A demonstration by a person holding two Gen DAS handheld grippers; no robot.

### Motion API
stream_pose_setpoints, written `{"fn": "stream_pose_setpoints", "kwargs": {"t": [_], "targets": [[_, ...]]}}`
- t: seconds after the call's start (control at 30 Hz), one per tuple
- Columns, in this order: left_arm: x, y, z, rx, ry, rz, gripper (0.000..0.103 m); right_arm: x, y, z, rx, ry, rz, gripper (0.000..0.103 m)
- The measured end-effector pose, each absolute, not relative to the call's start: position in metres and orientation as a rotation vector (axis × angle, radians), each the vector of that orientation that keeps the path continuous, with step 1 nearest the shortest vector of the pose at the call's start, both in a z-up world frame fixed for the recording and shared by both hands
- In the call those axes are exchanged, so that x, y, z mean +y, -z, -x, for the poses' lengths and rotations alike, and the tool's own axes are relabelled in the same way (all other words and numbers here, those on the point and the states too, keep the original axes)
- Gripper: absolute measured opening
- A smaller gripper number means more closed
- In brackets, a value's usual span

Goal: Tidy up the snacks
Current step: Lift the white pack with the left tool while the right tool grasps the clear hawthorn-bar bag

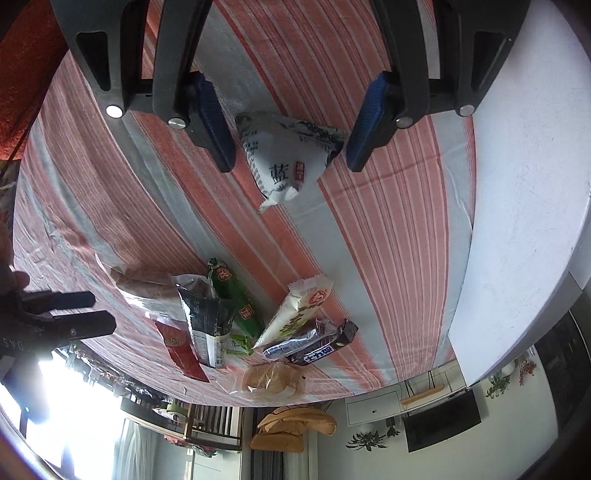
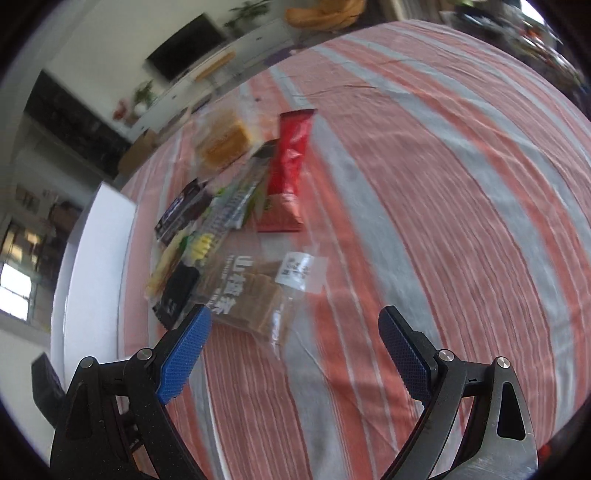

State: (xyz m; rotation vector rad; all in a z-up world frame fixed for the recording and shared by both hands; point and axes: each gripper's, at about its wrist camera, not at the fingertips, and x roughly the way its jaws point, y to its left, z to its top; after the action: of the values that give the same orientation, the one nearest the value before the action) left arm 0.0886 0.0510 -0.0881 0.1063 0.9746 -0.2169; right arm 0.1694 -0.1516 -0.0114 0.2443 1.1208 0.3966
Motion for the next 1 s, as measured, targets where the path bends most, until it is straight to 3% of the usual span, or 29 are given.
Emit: {"fn": "stream_pose_setpoints", "kwargs": {"t": [0.1,0.13,0.17,0.2,0.33,0.5,0.57,0.63,0.7,0.77,0.8,0.83,1.0], "targets": [[0.049,0.092,-0.092,0.967,0.215,-0.127,0.068,-0.114,0.008,-0.177,1.124,-0.565,0.086,0.094],[0.051,0.091,-0.093,0.965,0.230,-0.106,0.060,-0.103,0.006,-0.178,1.104,-0.581,0.196,0.094],[0.053,0.089,-0.094,0.960,0.231,-0.094,0.046,-0.092,0.006,-0.180,1.094,-0.606,0.278,0.094],[0.054,0.089,-0.096,0.965,0.228,-0.097,0.043,-0.081,0.007,-0.184,1.095,-0.634,0.335,0.094],[0.061,0.086,-0.098,0.981,0.233,-0.040,0.039,-0.048,0.027,-0.212,1.124,-0.707,0.453,0.094],[0.070,0.078,-0.089,0.983,0.257,0.023,0.037,-0.037,0.049,-0.218,1.205,-0.763,0.374,0.094],[0.073,0.076,-0.085,0.980,0.264,0.049,0.037,-0.040,0.052,-0.207,1.256,-0.695,0.335,0.089],[0.076,0.076,-0.081,0.981,0.269,0.063,0.037,-0.044,0.050,-0.188,1.300,-0.630,0.278,0.066],[0.077,0.077,-0.078,0.983,0.271,0.072,0.037,-0.047,0.048,-0.170,1.364,-0.631,0.157,0.062],[0.078,0.078,-0.075,0.982,0.270,0.080,0.037,-0.047,0.047,-0.158,1.374,-0.607,0.076,0.066],[0.079,0.078,-0.074,0.980,0.268,0.087,0.037,-0.045,0.046,-0.154,1.359,-0.576,0.067,0.079],[0.080,0.077,-0.073,0.979,0.268,0.100,0.037,-0.041,0.044,-0.150,1.330,-0.546,0.082,0.083],[0.085,0.065,-0.065,0.953,0.272,0.121,0.037,0.001,0.065,-0.145,1.277,-0.445,0.237,0.088]]}}
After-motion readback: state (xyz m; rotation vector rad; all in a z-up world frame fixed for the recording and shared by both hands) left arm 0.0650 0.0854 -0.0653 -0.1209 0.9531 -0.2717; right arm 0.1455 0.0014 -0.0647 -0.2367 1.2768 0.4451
